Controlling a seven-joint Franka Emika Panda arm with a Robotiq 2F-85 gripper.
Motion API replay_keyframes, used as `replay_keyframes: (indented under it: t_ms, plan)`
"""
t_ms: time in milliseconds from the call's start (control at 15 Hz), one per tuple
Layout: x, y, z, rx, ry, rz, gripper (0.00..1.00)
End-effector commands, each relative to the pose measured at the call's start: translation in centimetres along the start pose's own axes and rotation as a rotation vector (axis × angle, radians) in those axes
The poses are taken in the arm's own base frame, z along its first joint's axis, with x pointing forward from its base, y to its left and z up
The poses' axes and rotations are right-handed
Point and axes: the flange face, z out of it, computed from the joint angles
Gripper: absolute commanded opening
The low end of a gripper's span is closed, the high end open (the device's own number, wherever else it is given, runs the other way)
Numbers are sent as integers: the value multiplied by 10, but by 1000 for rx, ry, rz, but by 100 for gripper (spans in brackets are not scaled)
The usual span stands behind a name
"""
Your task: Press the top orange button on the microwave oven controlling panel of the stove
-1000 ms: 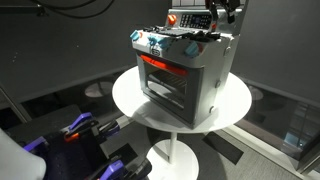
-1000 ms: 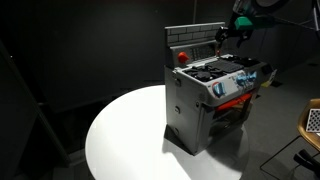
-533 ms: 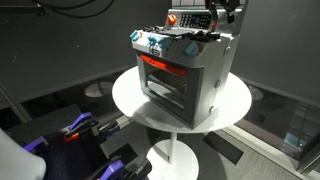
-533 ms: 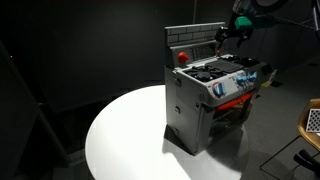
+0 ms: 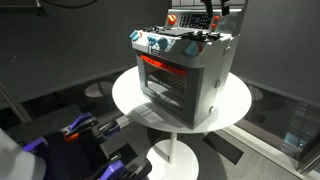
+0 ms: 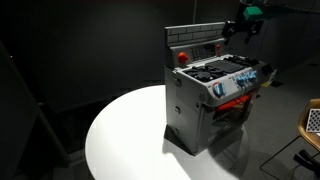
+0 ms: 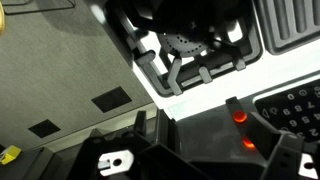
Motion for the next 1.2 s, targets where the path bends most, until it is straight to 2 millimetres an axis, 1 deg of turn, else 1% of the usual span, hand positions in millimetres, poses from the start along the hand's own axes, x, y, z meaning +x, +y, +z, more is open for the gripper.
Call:
replay_keyframes:
  t_ms: [0, 200, 533, 733, 1133]
  plan:
    - [-24, 19, -24, -9, -80, -14, 100]
    - [-40, 34, -34, -20, -149, -34, 100]
    - [-67, 53, -50, 89, -276, -164, 100]
    - [-80, 63, -57, 131, -352, -242, 100]
    - [-93, 73, -69, 122, -431, -319, 100]
